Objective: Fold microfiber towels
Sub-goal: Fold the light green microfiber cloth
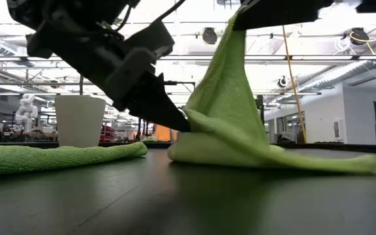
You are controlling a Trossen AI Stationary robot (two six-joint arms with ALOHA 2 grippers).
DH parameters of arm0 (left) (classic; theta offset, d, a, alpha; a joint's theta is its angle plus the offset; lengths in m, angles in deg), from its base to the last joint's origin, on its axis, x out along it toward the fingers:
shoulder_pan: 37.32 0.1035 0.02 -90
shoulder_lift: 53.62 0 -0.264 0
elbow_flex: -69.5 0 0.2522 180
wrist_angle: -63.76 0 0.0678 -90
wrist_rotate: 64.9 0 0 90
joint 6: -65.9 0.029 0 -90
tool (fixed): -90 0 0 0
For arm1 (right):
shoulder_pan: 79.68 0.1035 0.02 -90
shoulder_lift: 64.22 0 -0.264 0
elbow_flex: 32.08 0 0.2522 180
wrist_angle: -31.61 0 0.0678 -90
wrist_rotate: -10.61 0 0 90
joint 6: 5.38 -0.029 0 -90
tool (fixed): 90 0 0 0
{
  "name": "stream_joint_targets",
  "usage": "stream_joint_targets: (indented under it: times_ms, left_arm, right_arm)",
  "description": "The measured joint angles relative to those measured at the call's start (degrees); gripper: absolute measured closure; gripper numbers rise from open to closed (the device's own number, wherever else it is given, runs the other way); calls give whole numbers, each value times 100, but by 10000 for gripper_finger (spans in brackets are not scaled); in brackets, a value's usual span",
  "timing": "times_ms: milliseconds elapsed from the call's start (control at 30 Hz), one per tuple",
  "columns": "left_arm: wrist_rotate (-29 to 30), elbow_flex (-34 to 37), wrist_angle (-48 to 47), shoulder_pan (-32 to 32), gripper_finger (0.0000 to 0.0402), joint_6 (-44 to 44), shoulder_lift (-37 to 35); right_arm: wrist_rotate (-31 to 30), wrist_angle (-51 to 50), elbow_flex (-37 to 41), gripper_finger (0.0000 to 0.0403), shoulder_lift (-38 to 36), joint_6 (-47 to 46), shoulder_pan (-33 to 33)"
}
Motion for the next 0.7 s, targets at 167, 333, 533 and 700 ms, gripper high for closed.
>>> stream_joint_targets:
  times_ms: [167,333,533,700]
  left_arm:
    - [-280,0,-80,196,256,-5,0]
    - [-318,11,-336,310,256,-67,2]
    - [-694,11,-445,285,256,-75,2]
    - [-696,11,-460,219,256,-69,2]
  right_arm:
    - [2,-152,101,403,0,-492,246]
    - [30,-45,327,403,0,-574,331]
    - [280,-68,413,384,-2,-705,321]
    - [621,-69,417,337,-2,-707,327]
